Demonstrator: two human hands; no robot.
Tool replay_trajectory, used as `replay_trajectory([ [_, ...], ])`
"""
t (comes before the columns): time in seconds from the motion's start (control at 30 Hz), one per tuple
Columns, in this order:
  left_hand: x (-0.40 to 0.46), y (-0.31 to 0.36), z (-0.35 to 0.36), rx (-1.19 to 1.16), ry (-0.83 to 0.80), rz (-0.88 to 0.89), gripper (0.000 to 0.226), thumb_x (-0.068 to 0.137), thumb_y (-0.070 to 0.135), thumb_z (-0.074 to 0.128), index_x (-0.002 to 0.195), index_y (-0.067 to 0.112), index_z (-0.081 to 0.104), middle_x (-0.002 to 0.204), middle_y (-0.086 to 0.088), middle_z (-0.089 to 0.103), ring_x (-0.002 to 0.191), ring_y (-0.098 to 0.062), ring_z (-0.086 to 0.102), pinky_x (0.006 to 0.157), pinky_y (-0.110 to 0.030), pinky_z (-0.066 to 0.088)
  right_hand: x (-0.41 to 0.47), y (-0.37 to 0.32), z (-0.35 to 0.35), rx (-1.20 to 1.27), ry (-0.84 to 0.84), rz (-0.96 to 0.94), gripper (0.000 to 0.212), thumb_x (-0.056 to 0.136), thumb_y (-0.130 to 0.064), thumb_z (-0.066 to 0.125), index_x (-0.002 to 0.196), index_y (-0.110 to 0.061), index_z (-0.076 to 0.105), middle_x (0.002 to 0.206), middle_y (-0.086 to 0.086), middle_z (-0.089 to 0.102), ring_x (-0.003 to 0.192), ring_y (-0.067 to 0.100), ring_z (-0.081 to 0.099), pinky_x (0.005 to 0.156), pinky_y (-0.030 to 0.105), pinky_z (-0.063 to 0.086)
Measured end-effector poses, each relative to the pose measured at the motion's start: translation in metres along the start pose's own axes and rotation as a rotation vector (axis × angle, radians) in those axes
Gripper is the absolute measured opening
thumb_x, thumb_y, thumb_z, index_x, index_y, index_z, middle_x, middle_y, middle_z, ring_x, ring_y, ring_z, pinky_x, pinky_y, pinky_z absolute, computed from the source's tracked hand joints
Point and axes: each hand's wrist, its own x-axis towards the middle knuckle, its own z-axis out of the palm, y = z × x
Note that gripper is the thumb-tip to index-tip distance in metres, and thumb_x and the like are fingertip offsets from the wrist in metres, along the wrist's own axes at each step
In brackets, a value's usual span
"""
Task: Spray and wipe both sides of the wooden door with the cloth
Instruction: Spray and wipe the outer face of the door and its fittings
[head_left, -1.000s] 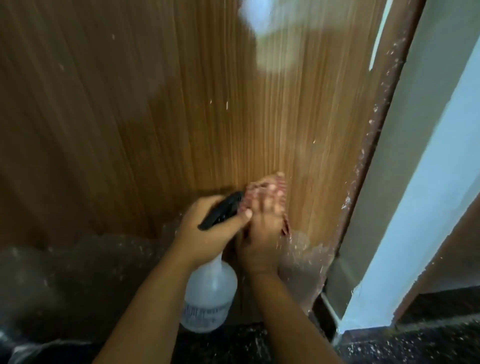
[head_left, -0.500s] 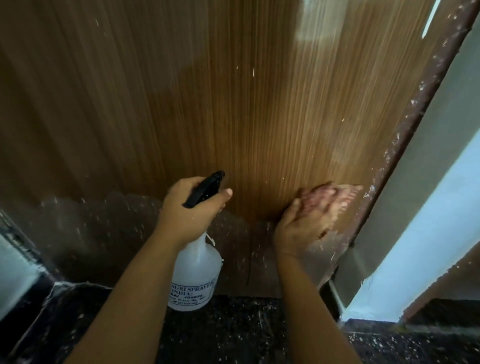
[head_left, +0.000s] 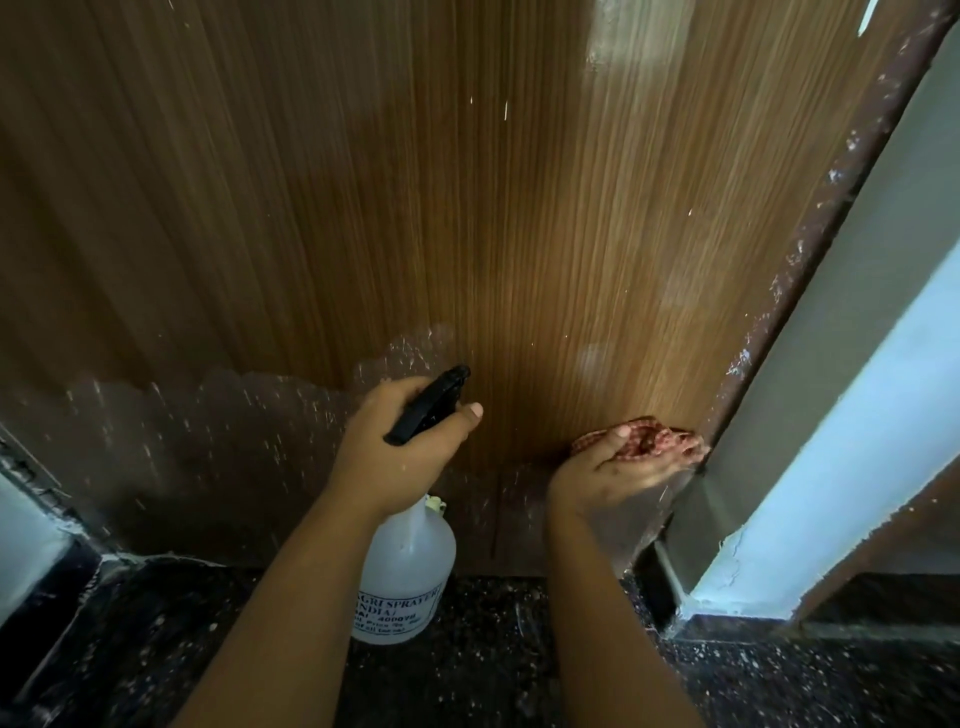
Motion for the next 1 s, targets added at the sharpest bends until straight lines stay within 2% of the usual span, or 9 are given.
replay_trajectory([
  [0.1,-0.003,-0.001,0.002,0.003,-0.006,0.016,0.038,0.075,0.051,0.067,0.079,0.013,0.070,0.076,-0.012,0.071,0.078,-0.027,0.069,0.083,-0.056,0.054,-0.054,0.009,0.000,-0.170,-0.343,-0.171,0.078,0.098,-0.035,0.046,0.155,-0.002,0.004,0.163,0.021,-0.007,0.150,0.027,-0.009,0.123,0.046,0.004],
  [0.17,-0.004,-0.002,0.004,0.009,-0.019,0.011,0.038,0.075,0.050,0.068,0.078,0.012,0.070,0.076,-0.011,0.071,0.079,-0.026,0.069,0.084,-0.054,0.055,-0.079,0.026,-0.006,-0.355,-0.614,-0.593,0.081,0.094,-0.033,0.045,0.156,-0.009,-0.001,0.163,0.016,-0.016,0.150,0.030,-0.016,0.121,0.049,-0.002],
  [0.23,-0.004,-0.002,0.004,0.022,-0.039,-0.006,0.033,0.075,0.048,0.068,0.077,0.016,0.071,0.074,-0.006,0.072,0.079,-0.022,0.070,0.084,-0.051,0.055,-0.073,0.035,-0.006,-0.408,-0.734,-0.762,0.085,0.091,-0.032,0.044,0.157,-0.017,-0.008,0.162,0.009,-0.023,0.150,0.030,-0.018,0.120,0.049,-0.006],
  [0.37,-0.005,-0.002,0.004,0.028,-0.036,-0.001,0.034,0.073,0.051,0.067,0.079,0.018,0.072,0.076,-0.007,0.072,0.078,-0.020,0.070,0.083,-0.051,0.056,-0.023,0.014,-0.004,-0.307,-0.606,-0.620,0.081,0.095,-0.042,0.045,0.158,-0.017,0.001,0.165,0.011,-0.005,0.151,0.030,-0.004,0.119,0.053,0.003],
  [0.5,-0.003,-0.012,0.002,-0.018,0.073,-0.014,0.034,0.075,0.054,0.067,0.076,0.020,0.070,0.077,-0.009,0.070,0.078,-0.023,0.068,0.079,-0.048,0.054,0.006,-0.013,0.005,-0.097,-0.168,-0.188,0.078,0.097,-0.046,0.047,0.154,-0.001,0.020,0.160,0.019,0.014,0.149,0.027,0.009,0.120,0.022,-0.005],
  [0.63,-0.012,-0.017,-0.008,0.000,0.045,-0.044,0.041,0.076,0.052,0.067,0.076,0.011,0.069,0.074,-0.015,0.068,0.076,-0.028,0.068,0.080,-0.053,0.054,-0.053,-0.018,0.006,-0.031,-0.234,0.040,0.078,0.099,-0.045,0.042,0.155,-0.003,0.009,0.162,0.023,0.000,0.150,0.024,-0.002,0.120,0.026,-0.005],
  [0.77,-0.012,-0.029,-0.026,0.040,0.028,-0.130,0.031,0.085,0.045,0.072,0.076,0.016,0.072,0.065,-0.005,0.069,0.068,-0.021,0.069,0.083,-0.054,0.056,-0.061,-0.041,0.018,-0.053,-0.286,-0.106,0.075,0.100,-0.036,0.046,0.156,-0.001,0.008,0.163,0.019,-0.004,0.150,0.024,-0.004,0.121,0.026,-0.008],
  [0.87,-0.013,-0.039,-0.050,0.034,0.103,-0.183,0.013,0.090,0.033,0.072,0.083,0.023,0.071,0.065,-0.002,0.069,0.071,-0.021,0.069,0.087,-0.053,0.056,-0.038,-0.063,0.028,-0.049,-0.269,-0.310,0.071,0.097,-0.028,0.050,0.153,0.003,0.018,0.161,0.026,0.008,0.149,0.037,0.004,0.122,0.042,-0.001],
  [1.0,-0.019,-0.043,-0.073,0.071,0.116,-0.140,0.014,0.091,0.027,0.072,0.087,0.014,0.071,0.075,-0.009,0.071,0.075,-0.021,0.069,0.085,-0.050,0.055,-0.040,-0.100,0.052,-0.215,-0.500,-0.949,0.074,0.084,-0.033,0.053,0.148,-0.004,0.030,0.154,0.020,0.026,0.142,0.035,0.020,0.117,0.048,0.007],
])
